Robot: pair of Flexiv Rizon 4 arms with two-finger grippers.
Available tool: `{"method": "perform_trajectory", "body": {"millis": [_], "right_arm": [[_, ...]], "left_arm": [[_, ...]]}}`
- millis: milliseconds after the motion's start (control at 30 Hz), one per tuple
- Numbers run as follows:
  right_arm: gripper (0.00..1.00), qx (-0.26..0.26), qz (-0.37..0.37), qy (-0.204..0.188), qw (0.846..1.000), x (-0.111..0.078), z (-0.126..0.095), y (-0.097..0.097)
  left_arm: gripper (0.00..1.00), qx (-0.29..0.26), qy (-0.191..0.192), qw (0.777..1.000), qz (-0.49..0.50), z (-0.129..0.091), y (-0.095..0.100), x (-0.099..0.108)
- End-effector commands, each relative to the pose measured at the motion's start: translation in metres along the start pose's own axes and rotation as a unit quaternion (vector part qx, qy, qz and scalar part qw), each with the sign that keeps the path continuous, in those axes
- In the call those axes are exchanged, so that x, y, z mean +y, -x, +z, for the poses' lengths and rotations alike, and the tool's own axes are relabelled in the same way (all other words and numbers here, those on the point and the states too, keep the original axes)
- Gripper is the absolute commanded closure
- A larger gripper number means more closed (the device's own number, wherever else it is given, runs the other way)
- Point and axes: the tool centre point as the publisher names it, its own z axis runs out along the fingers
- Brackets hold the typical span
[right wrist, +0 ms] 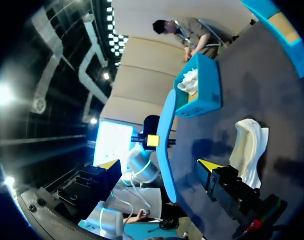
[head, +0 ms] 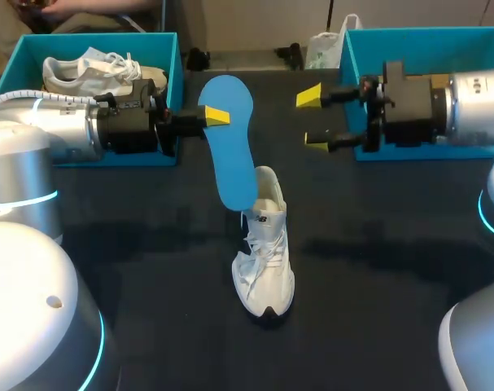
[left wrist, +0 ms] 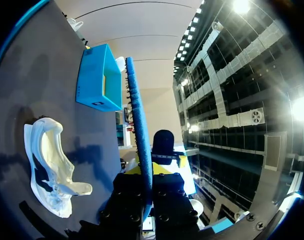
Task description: Take the shoe out of the shoebox, open the shoe tongue, remove and reinsert the insole, then place the shoe into the shoebox
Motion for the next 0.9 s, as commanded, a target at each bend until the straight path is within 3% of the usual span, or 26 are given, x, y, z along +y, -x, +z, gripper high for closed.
{"method": "perform_trajectory", "body": {"millis": [33, 367, 467, 767, 900], "right_arm": [[0.0, 0.035, -0.003, -0.016, 0.999, 0.009, 0.005, 0.004], [0.0, 0.02, 0.011, -0.025, 0.999, 0.01, 0.006, 0.009], [0.0, 0.02, 0.011, -0.025, 0.999, 0.01, 0.006, 0.009], [0.0, 0.02, 0.011, -0.025, 0.999, 0.01, 0.006, 0.009], [0.0, 0.02, 0.011, -0.025, 0.999, 0.01, 0.006, 0.009]], "left_arm": [[1.0, -0.001, 0.001, 1.0, 0.0, 0.0, 0.0, 0.0], [1.0, -0.001, 0.001, 1.0, 0.0, 0.0, 0.0, 0.0], [1.0, -0.027, -0.001, 0.998, 0.062, 0.001, 0.004, -0.003], [1.0, 0.019, 0.017, 0.976, 0.214, -0.001, -0.004, -0.012], [1.0, 0.011, 0.035, 0.961, 0.274, -0.002, -0.006, -0.014]]}}
